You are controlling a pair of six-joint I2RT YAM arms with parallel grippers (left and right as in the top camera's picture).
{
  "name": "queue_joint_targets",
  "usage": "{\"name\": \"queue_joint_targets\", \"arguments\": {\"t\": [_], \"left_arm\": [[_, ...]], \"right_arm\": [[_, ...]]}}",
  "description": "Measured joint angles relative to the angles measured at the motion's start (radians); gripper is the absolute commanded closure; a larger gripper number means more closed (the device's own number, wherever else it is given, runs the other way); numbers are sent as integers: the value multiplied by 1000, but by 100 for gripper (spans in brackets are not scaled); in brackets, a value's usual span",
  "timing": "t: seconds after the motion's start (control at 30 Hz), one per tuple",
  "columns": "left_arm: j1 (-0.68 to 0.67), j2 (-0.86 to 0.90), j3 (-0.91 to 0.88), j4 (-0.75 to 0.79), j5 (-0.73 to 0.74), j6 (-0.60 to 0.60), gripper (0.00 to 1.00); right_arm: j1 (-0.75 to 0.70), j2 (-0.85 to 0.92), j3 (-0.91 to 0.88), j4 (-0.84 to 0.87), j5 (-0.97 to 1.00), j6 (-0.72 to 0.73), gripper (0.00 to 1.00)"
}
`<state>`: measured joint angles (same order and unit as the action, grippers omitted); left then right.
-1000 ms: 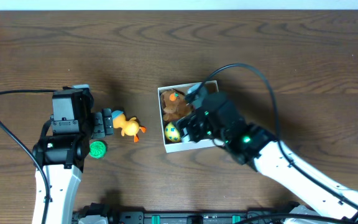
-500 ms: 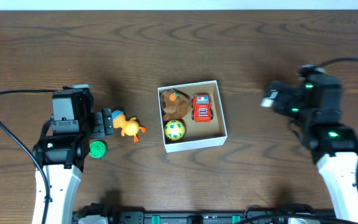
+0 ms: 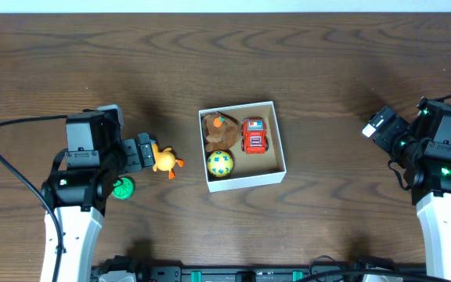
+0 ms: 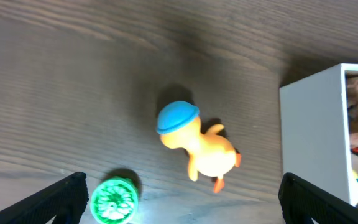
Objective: Pack container
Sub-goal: 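Retract the right gripper and lower the left gripper to the duck, then grasp the blue-capped duck with the left gripper and carry it into the box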
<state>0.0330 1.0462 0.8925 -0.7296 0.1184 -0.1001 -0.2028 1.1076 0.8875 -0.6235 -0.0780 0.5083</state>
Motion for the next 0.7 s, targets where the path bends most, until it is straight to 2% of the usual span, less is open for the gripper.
{"name": "queue_joint_targets", "arguments": {"t": [0.03, 0.13, 0.4, 0.7], "left_arm": [[0, 5, 0, -1, 7, -21, 0], [0, 23, 0, -12, 13, -109, 12], [0, 178, 0, -38, 14, -333, 19], [-11, 419, 0, -20, 14, -490, 21]], "right_arm": [[0, 0, 0, 0, 0, 0, 1], [0, 0, 0, 0, 0, 1, 1], [0, 0, 0, -1, 0, 1, 1], [0, 0, 0, -1, 0, 1, 1]]}}
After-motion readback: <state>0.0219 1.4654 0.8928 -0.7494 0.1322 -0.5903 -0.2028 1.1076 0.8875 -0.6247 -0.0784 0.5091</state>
